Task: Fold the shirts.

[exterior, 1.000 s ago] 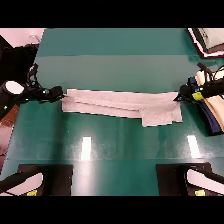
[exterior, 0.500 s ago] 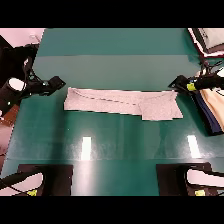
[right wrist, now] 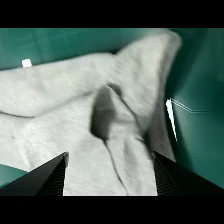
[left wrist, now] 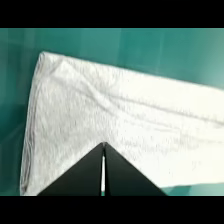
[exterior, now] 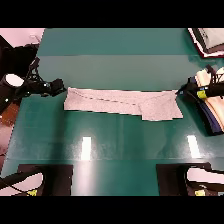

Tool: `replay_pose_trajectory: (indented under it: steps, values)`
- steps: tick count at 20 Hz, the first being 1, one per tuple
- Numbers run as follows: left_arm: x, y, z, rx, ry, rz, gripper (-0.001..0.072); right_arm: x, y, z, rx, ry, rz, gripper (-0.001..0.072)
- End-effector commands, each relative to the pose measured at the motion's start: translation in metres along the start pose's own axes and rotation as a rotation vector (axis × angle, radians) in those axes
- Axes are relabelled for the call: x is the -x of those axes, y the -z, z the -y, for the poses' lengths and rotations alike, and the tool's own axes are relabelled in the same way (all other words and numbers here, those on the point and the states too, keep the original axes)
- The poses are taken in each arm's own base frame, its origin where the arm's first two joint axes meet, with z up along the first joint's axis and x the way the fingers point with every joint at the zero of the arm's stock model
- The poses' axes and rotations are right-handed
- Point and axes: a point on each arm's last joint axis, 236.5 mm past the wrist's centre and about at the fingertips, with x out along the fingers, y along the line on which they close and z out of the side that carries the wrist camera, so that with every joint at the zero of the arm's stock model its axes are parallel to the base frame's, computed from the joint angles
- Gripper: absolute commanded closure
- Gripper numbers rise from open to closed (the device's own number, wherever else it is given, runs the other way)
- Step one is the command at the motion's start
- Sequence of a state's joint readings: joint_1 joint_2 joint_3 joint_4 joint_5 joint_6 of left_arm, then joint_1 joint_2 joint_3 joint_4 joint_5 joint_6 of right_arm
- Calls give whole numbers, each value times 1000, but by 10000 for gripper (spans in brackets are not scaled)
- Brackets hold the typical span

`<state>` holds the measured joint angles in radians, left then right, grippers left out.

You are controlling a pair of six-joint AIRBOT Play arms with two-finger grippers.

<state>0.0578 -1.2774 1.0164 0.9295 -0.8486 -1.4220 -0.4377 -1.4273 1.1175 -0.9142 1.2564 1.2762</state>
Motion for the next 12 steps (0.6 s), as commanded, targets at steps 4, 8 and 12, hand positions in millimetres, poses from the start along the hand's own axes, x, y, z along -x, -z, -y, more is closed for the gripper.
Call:
replay_pose_trajectory:
  steps: [4,8,12]
  values:
    - [2,26,4,-27,20,-110,684,-29,29,37,-1,-43,-143,96]
    - [2,26,4,-35,20,-110,684,-50,35,23,61,-109,-190,97]
    - [2,28,5,-35,22,-118,685,-67,35,8,74,-142,-199,218]
